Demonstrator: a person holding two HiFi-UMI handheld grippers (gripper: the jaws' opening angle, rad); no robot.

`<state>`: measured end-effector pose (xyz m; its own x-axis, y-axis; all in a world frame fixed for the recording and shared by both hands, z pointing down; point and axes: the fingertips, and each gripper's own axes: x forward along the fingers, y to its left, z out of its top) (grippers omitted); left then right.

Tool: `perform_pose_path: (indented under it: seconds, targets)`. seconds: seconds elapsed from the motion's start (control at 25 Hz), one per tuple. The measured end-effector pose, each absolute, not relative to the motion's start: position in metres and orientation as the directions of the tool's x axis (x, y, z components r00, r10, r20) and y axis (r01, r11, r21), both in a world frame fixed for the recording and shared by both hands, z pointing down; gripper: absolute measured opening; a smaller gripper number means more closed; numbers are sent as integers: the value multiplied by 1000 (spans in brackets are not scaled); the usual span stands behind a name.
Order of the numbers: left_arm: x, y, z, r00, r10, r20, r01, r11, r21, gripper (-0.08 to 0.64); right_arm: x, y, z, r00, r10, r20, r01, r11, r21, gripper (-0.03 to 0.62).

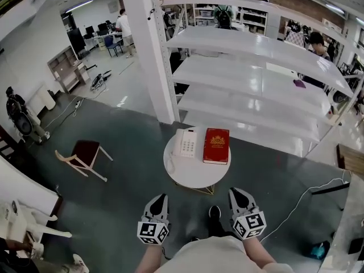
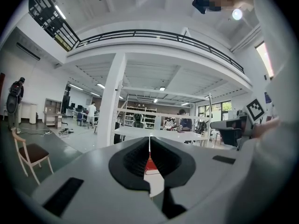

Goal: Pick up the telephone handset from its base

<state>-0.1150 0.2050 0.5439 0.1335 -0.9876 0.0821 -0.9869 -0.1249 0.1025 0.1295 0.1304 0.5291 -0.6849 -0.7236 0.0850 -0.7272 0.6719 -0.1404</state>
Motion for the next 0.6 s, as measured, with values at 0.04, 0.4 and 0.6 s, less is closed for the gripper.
perform_pose_path:
  seconds: [0.04,0.4,0.6]
  targets:
    - [-116,198,544,133,-988,83,-987,-124,100,22,128,122,531,-686,-722,87,-726,672,-142,9]
    - [-134,102,545,94,-992,87,-990,-84,112,21,106,10,531,-721,-688,82,-692,709,-138,9]
    - [-142,36,524,51,-998,26,-988,-46,149,23,100,-61,521,-745,-663,72,-667,736,-119,9]
